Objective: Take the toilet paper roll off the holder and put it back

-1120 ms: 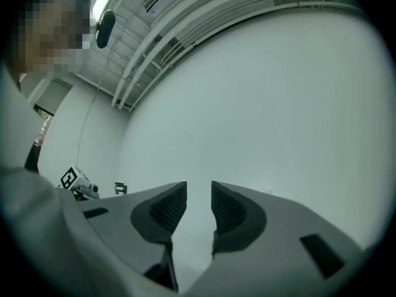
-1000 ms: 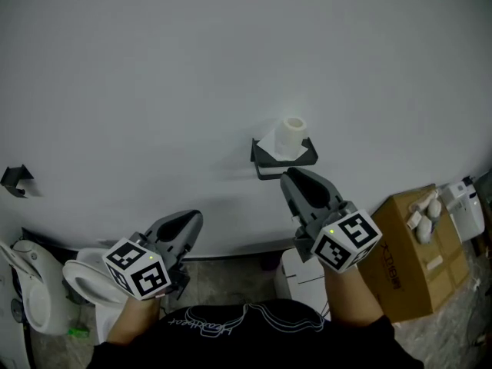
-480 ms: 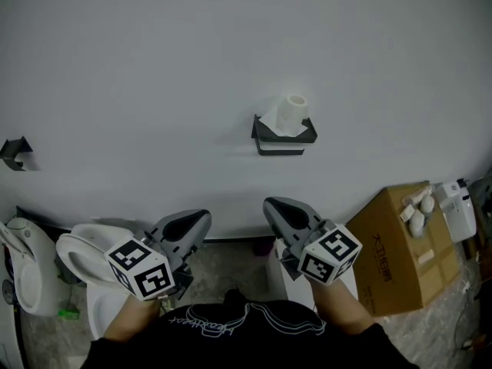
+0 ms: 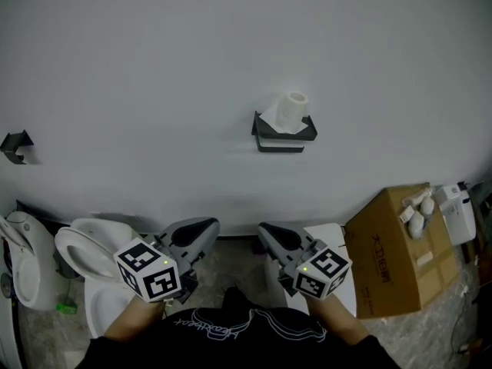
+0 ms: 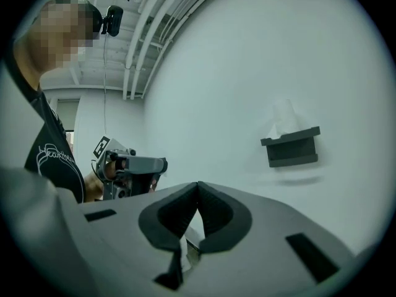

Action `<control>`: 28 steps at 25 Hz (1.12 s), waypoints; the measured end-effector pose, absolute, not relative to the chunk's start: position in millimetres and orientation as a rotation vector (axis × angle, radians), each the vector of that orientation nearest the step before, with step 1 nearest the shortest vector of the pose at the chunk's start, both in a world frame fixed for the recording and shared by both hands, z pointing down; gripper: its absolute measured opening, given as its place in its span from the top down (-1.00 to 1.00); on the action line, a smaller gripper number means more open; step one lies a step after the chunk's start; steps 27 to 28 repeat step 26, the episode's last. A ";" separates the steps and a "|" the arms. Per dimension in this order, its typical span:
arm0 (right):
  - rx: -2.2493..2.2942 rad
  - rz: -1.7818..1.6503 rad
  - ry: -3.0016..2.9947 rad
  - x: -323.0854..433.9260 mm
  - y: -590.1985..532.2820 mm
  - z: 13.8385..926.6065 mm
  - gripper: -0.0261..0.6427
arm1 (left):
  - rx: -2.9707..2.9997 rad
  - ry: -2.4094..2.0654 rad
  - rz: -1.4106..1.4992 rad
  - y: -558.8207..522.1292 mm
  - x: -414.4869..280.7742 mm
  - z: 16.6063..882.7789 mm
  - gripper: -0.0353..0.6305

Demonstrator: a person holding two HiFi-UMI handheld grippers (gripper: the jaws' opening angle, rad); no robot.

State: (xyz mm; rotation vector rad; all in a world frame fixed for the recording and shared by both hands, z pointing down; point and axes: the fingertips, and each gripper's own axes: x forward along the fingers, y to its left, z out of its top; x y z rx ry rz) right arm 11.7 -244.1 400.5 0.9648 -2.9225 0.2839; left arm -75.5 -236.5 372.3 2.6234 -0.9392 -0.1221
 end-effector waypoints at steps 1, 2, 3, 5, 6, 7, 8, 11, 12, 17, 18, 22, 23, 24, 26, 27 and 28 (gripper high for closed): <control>0.966 0.292 -2.920 12.9 -242.6 403.3 0.92 | 2.622 -0.935 -0.118 -236.3 -73.7 373.4 0.88; 0.967 0.298 -2.918 14.2 -241.3 405.5 0.92 | 2.622 -0.931 -0.114 -235.9 -71.9 374.0 0.88; 0.971 0.304 -2.917 15.6 -240.8 407.1 0.92 | 2.623 -0.929 -0.112 -235.5 -70.3 374.1 0.88; 0.986 0.319 -2.916 19.2 -241.9 409.5 0.92 | 2.626 -0.932 -0.111 -235.8 -67.8 373.5 0.88; 0.997 0.328 -2.914 21.3 -243.0 411.1 0.92 | 2.626 -0.937 -0.111 -236.7 -67.0 373.6 0.88; 1.007 0.339 -2.910 23.4 -244.0 412.9 0.92 | 2.625 -0.941 -0.109 -237.7 -66.4 374.3 0.88; 1.015 0.350 -2.907 25.0 -244.6 414.7 0.92 | 2.622 -0.943 -0.106 -238.6 -66.0 375.6 0.88; 1.022 0.382 -2.903 26.7 -244.9 420.9 0.92 | 2.611 -0.938 -0.091 -240.4 -64.8 381.4 0.88; 1.024 0.389 -2.902 26.6 -245.1 422.6 0.92 | 2.609 -0.934 -0.085 -240.7 -64.2 383.1 0.88; 1.031 0.406 -2.891 25.3 -244.4 427.5 0.92 | 2.603 -0.914 -0.069 -240.0 -63.6 389.7 0.88; 1.030 0.407 -2.887 25.4 -244.5 428.7 0.92 | 2.599 -0.915 -0.070 -240.5 -64.3 391.0 0.88; 1.030 0.411 -2.881 24.6 -247.6 431.7 0.92 | 2.583 -0.917 -0.071 -243.2 -66.9 396.2 0.88; 1.031 0.410 -2.882 23.7 -249.0 431.5 0.92 | 2.583 -0.917 -0.071 -244.0 -67.9 396.5 0.88; 1.033 0.410 -2.883 22.6 -250.3 431.1 0.92 | 2.584 -0.917 -0.071 -244.8 -69.1 396.5 0.88; 1.035 0.408 -2.885 20.2 -252.9 430.5 0.92 | 2.588 -0.917 -0.072 -246.4 -71.3 396.2 0.88; 1.035 0.408 -2.885 20.2 -252.9 430.5 0.92 | 2.588 -0.917 -0.072 -246.4 -71.3 396.2 0.88; 1.035 0.408 -2.885 20.2 -252.9 430.5 0.92 | 2.588 -0.917 -0.072 -246.4 -71.3 396.2 0.88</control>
